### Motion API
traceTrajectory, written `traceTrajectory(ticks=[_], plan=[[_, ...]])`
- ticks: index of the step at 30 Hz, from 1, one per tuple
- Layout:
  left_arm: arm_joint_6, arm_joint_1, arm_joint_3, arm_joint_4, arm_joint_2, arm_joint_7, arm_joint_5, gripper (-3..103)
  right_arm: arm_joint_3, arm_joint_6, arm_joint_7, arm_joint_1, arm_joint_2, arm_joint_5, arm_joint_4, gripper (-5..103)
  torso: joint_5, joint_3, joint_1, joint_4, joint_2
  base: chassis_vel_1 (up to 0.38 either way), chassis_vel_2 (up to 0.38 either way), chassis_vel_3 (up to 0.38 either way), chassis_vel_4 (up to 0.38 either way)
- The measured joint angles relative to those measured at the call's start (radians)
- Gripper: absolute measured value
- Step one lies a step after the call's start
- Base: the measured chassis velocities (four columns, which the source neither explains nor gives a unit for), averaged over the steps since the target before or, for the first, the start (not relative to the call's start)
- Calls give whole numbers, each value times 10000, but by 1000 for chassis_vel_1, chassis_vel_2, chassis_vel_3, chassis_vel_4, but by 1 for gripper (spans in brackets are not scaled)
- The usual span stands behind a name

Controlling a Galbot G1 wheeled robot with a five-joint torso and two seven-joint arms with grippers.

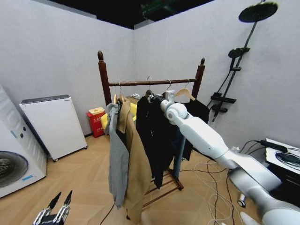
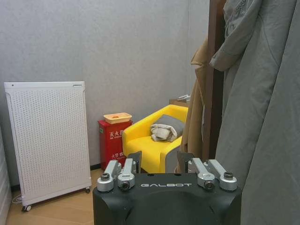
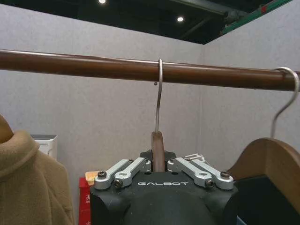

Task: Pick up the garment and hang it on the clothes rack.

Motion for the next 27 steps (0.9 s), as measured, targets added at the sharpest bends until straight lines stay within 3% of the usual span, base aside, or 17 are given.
traceTrajectory(ticks=[4,6,8,15,18,20,23,24,25,26,27], plan=[[0,0,0,0,0,1,0,46,221,-163,113,-280,-263,186,372,8,-7,-3,-2,6,2,0,0,0,0],[0,0,0,0,0,4,0,46,375,-201,131,-512,-395,298,632,18,0,0,-2,1,1,0,0,0,0],[0,-1,0,0,0,-6,0,46,474,-165,132,-608,-439,293,745,18,1,0,-1,2,1,0,0,0,0],[0,0,1,0,0,-2,0,46,1136,1031,82,-1299,-716,-2,1233,50,-5,-1,-2,4,1,0,0,0,0],[0,0,0,-1,0,-2,0,46,1282,1248,65,-1426,-788,-32,1350,56,-4,0,-2,4,1,0,0,0,0],[0,0,0,-1,0,4,0,46,1936,1525,-100,-1971,-1259,-134,2079,66,-4,0,-1,8,0,0,0,0,0],[0,0,0,0,0,-6,0,46,2678,1583,-299,-2565,-1754,-262,2774,72,-6,1,0,12,-1,0,0,0,0],[0,1,0,0,-1,-8,0,46,3628,1708,-486,-3494,-2403,-405,3613,83,-6,-1,-1,3,1,0,0,0,0],[0,1,0,0,-1,-8,0,46,3628,1708,-486,-3494,-2403,-405,3613,83,-6,-1,-1,3,1,0,0,0,0],[0,0,0,-1,0,-5,0,46,4617,1886,-550,-4683,-3101,-449,4359,88,-1,-1,-1,4,1,0,0,0,0],[0,0,0,-1,0,-5,0,46,4617,1886,-550,-4683,-3101,-449,4359,88,-1,-1,-1,4,1,0,0,0,0]])
